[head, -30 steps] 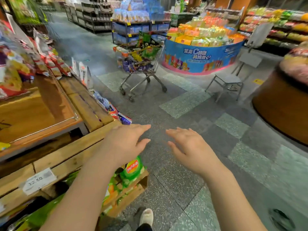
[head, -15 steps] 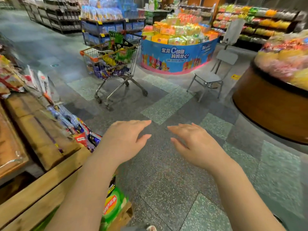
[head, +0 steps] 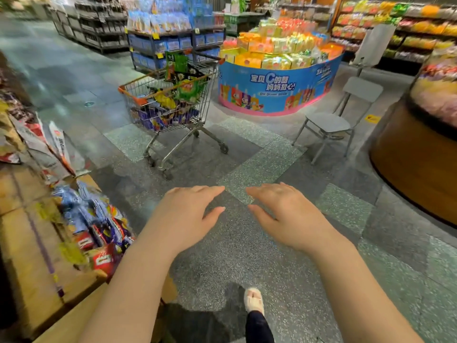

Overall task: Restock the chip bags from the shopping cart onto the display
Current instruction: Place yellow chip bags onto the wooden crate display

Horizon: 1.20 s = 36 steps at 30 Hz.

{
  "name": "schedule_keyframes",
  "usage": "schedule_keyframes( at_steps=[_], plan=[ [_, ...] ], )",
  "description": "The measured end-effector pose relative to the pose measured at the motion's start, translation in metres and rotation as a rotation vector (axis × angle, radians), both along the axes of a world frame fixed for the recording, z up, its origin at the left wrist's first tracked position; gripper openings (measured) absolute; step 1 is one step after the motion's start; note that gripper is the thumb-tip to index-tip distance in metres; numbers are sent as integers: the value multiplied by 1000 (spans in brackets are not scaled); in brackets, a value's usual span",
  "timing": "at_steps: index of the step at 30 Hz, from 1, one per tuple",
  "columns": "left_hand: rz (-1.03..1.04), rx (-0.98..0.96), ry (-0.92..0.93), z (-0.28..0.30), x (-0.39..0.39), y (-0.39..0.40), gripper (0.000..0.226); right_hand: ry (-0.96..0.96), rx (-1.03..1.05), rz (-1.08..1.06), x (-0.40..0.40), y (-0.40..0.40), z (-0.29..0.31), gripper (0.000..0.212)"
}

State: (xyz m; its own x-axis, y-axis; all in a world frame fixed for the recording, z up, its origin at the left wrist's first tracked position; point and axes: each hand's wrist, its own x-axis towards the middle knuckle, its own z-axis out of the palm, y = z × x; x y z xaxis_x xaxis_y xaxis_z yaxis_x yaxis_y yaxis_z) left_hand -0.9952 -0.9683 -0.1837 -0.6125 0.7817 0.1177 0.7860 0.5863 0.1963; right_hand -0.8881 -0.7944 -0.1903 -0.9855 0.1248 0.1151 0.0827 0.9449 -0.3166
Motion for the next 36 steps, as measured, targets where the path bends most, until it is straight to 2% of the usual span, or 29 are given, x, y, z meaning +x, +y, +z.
schedule_keyframes(
  at_steps=[5, 15, 19, 21, 24, 32, 36],
  plan=[
    [79, -2, 34, -5, -84, 50, 50, -7, -3, 84, -101, 55, -3, 56],
    [243, 76, 138, 24, -259, 134, 50, 148, -12, 310, -304, 145, 41, 45],
    [281, 32, 96, 11, -306, 137, 48, 102, -66, 385, -368, 151, 31, 49],
    [308, 70, 117, 5, -335, 130, 50, 69, -79, 421, -405, 149, 25, 53],
    [409, 56, 88, -2, -388, 123, 47, 42, -64, 452, -467, 145, 14, 55],
    [396, 125, 258, -18, -573, 125, 39, 29, 16, 431, -650, 142, 12, 56],
    [359, 93, 320, -13, -653, 130, 50, 44, 8, 416, -724, 141, 20, 58]
  ],
)
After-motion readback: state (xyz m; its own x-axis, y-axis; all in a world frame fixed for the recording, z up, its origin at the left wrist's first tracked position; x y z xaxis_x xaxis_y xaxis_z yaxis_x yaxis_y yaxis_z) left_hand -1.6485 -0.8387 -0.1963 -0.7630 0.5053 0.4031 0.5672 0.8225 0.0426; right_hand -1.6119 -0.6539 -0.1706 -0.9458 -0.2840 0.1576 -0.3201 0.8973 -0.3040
